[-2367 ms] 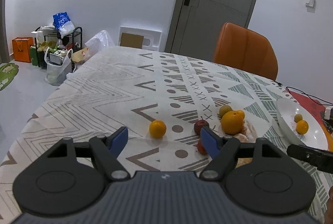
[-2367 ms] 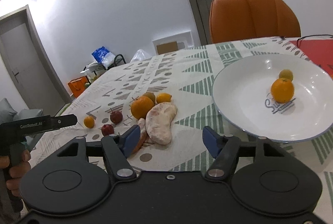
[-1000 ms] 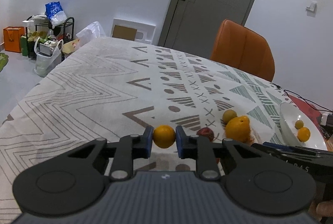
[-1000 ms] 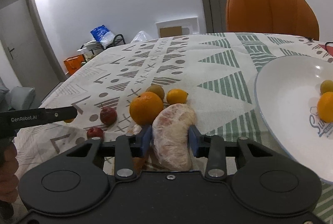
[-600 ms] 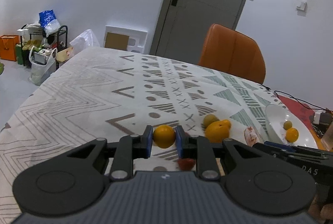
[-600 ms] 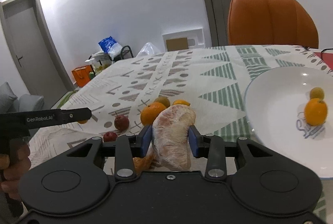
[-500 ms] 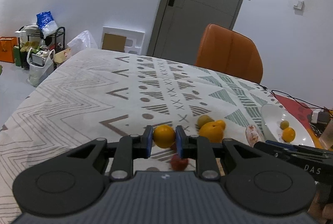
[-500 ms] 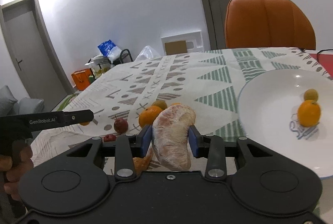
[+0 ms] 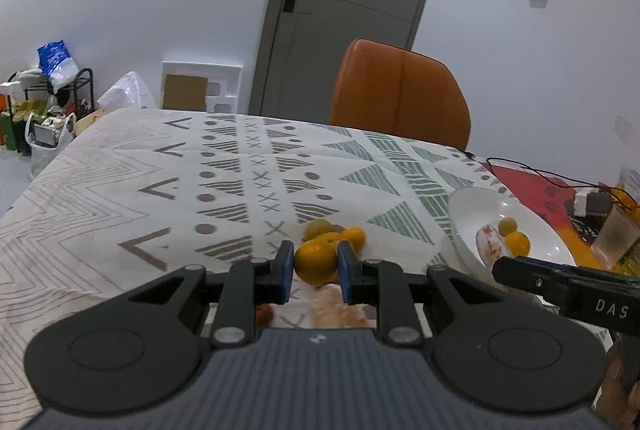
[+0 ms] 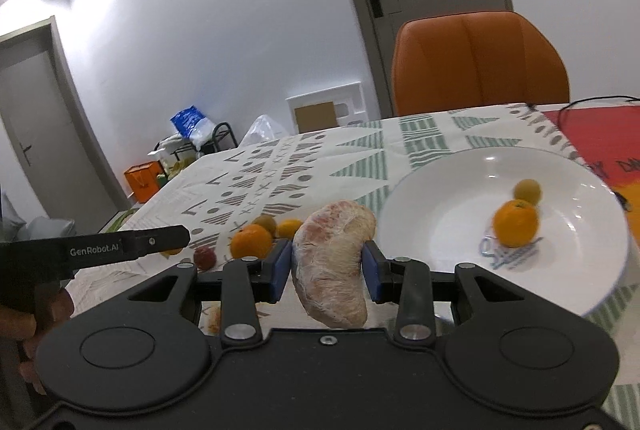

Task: Organize fruits
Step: 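Carry the tangerine and pomelo segment in both grippers over the white plate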

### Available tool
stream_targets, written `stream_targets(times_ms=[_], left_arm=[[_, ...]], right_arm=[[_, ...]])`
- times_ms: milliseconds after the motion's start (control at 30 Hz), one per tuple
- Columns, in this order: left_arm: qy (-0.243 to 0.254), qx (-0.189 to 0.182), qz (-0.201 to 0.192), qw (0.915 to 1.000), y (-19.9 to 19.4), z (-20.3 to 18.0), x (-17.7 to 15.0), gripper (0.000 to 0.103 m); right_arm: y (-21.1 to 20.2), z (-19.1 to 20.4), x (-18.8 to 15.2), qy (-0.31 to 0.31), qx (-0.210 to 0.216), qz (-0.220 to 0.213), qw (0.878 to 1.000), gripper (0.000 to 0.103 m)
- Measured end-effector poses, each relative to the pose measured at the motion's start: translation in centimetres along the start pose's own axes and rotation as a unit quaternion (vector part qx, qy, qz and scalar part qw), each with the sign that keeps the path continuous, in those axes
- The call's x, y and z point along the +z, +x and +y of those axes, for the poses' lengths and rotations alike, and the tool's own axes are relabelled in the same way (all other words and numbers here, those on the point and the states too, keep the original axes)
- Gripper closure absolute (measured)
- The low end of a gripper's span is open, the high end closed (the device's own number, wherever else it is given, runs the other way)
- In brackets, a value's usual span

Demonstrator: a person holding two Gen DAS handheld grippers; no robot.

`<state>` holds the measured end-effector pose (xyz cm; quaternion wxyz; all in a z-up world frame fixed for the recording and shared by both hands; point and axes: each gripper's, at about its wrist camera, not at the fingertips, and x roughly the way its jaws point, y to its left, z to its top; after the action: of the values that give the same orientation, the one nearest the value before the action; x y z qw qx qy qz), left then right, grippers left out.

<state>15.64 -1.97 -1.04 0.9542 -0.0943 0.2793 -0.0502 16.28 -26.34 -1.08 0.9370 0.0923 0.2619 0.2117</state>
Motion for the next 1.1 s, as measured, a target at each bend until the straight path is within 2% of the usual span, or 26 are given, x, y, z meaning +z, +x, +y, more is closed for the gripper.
stream_targets(times_ms=[1100], left_arm=[[0.083,-0.037,0.026,0.9956,3.5,-10.4,-0.4,0.081]], right_arm=[[-3.9,-9.9,-1.5,0.083,-0.063,-0.042,0.994,0.067]])
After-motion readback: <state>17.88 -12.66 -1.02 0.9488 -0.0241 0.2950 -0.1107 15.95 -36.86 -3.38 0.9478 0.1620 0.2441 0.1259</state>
